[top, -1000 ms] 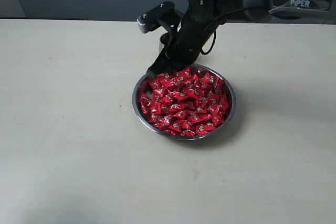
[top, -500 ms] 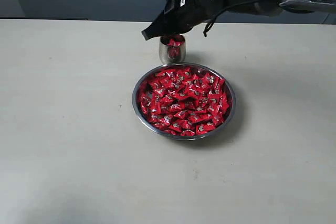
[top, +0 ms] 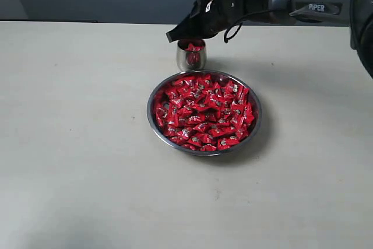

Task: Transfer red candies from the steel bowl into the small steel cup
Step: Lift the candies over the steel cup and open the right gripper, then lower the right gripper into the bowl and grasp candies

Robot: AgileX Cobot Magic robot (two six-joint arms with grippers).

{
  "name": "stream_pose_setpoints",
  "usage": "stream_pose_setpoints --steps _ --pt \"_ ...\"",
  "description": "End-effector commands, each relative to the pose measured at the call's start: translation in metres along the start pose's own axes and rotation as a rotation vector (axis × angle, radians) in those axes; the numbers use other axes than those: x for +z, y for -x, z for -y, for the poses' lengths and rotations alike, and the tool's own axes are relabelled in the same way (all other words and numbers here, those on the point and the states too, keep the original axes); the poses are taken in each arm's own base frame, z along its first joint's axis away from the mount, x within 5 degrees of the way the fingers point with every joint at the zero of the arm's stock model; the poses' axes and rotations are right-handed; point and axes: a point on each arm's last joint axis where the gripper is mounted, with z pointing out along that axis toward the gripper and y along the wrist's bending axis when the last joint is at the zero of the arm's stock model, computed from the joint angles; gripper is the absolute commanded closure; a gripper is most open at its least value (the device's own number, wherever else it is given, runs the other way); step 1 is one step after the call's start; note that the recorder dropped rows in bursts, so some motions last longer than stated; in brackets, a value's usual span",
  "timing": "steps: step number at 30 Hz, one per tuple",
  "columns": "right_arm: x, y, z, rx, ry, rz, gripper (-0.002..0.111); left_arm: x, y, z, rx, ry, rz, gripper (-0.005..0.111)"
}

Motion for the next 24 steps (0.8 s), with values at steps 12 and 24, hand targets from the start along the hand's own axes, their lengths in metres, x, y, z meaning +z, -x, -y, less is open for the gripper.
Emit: stream_pose_setpoints --steps 12,24 --pt "-0.021 0.010 0.002 0.029 0.027 -0.075 0.071 -0.001 0.003 0.000 0.002 -0.006 0.019 0.106" --pt "-0.073 0.016 -0.013 -0.032 0.110 -0.297 0.071 -0.001 0.003 0.000 0.002 -0.006 0.019 0.106"
